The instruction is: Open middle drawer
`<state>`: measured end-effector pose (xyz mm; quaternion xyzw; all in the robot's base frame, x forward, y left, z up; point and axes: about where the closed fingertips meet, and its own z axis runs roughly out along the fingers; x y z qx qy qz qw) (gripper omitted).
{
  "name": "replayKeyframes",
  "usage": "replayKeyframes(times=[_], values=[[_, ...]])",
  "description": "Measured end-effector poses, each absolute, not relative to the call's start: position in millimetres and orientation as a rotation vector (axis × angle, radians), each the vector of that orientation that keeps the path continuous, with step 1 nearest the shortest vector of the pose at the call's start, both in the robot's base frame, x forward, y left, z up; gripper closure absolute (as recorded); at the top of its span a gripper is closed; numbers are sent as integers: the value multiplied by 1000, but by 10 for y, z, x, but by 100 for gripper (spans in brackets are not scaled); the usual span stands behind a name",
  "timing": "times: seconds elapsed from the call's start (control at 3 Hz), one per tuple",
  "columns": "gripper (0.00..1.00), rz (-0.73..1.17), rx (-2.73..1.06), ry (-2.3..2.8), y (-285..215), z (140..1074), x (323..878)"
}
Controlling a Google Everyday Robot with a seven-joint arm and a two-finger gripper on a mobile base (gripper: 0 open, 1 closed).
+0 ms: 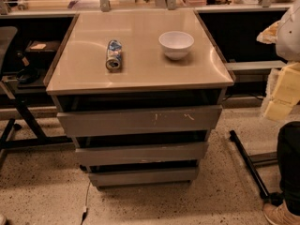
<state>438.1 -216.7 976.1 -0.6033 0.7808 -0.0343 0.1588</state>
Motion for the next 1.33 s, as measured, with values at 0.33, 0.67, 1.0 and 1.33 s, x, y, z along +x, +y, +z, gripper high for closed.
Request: replayKeyframes(times=[0.33, 0.67, 1.0, 1.33], values=[[0, -98, -1725, 2232, -2167, 9761, 4381], [0, -90, -1695, 2241, -2167, 9640, 4417], [0, -79, -1676, 2275, -2076, 9176, 4437], [0, -10, -1710, 2336, -1905, 8340, 4426]])
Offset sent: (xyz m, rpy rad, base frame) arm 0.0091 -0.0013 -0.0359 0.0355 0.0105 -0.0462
